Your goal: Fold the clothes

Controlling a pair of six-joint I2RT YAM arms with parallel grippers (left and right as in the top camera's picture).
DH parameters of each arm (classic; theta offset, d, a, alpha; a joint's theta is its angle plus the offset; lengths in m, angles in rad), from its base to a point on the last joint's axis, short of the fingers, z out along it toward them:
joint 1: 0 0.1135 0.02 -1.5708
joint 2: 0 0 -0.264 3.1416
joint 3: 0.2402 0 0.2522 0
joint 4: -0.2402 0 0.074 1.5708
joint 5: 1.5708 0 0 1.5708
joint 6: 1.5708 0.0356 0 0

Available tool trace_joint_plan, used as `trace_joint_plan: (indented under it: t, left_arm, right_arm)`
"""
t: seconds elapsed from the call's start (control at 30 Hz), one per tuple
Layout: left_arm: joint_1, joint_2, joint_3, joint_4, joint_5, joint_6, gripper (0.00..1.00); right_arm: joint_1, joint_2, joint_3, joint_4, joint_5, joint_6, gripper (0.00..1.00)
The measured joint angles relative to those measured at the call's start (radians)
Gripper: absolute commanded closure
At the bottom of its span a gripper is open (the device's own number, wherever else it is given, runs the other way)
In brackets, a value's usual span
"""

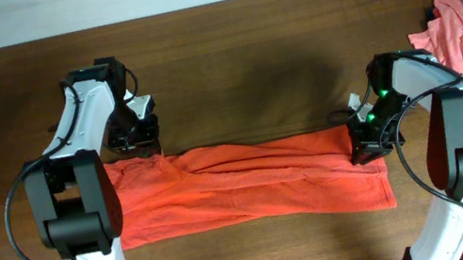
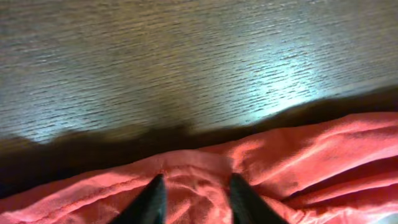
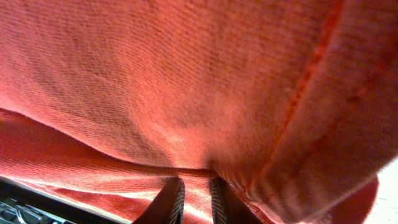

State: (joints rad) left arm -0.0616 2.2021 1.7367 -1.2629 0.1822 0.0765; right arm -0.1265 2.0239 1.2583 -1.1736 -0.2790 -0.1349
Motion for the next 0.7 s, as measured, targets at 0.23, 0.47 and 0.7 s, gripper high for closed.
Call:
trace_joint_plan:
  t: [0.23, 0.47, 0.7]
  left_arm:
    - [0.000, 0.000, 0.000, -0.033, -0.003, 0.002, 1.00]
    - [0.000, 0.000, 0.000, -0.076, -0.003, 0.002, 0.99]
    - [0.000, 0.000, 0.000, -0.097, 0.041, 0.003, 0.99]
  right_arm:
    - [0.000, 0.000, 0.000, 0.000, 0.000, 0.001, 0.79]
    - [0.000, 0.000, 0.000, 0.000, 0.000, 0.001, 0.79]
    - [0.000, 0.000, 0.000, 0.000, 0.000, 0.000, 0.79]
